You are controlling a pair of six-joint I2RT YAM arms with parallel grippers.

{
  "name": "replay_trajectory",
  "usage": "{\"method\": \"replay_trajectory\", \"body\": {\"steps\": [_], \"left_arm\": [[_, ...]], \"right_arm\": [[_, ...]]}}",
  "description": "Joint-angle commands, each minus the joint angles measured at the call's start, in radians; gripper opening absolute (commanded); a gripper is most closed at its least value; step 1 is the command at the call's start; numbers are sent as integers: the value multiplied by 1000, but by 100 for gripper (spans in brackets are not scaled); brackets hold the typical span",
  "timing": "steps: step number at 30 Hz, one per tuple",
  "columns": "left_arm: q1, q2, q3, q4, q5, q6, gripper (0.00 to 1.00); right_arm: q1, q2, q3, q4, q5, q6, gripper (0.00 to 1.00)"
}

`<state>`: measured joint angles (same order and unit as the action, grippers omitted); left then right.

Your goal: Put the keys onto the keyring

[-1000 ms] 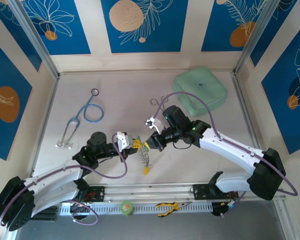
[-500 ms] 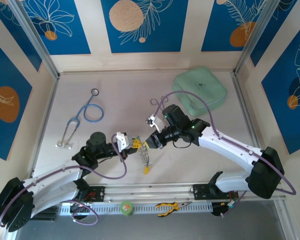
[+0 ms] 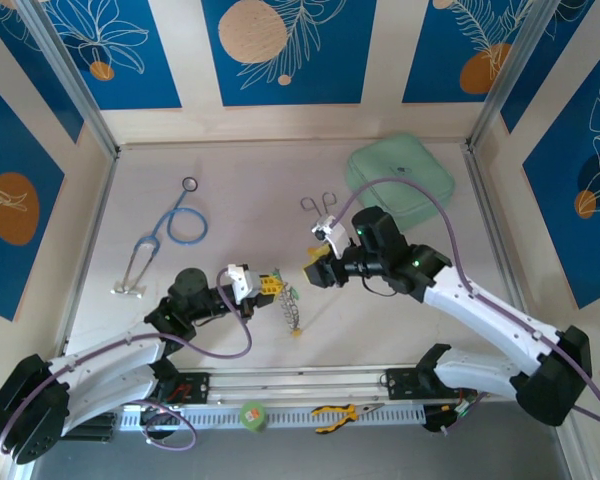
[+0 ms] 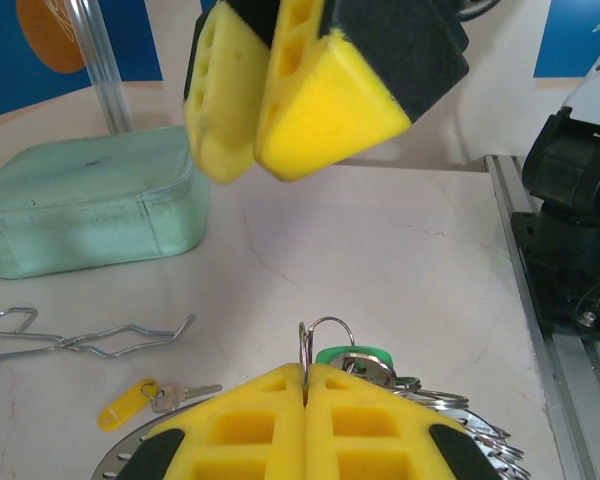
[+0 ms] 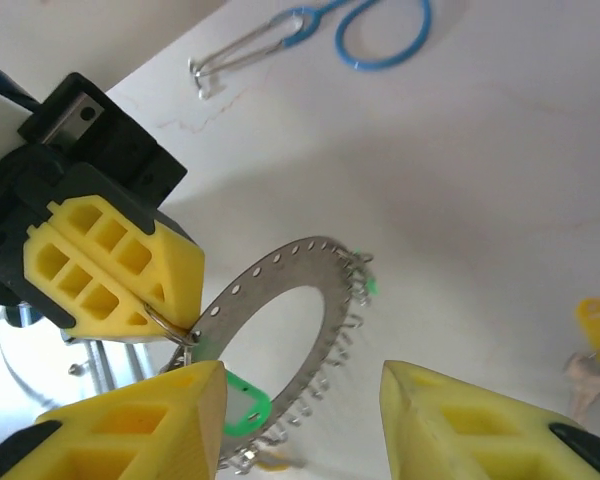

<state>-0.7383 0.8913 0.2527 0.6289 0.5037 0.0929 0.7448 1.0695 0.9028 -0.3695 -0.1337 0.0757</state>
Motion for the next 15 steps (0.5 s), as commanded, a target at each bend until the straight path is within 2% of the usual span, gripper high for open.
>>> {"method": "replay_trajectory", "body": {"steps": [1,4,6,15], "left_arm": [[-9,-7,-19,151,0,-75,0],[-9,6,-32,205,2,-121,0],[-9,17,-41,240,-1,-150,0],[-9,57,-38,272,-11,-221,0]], "right_arm": [[9,-76,-107,159,8,-190,45],[51,-141,-225,307,-14,-367,44],[77,-155,-265,344,-15,-438,44],[145,-85,-265,364,14,-410,45]]}}
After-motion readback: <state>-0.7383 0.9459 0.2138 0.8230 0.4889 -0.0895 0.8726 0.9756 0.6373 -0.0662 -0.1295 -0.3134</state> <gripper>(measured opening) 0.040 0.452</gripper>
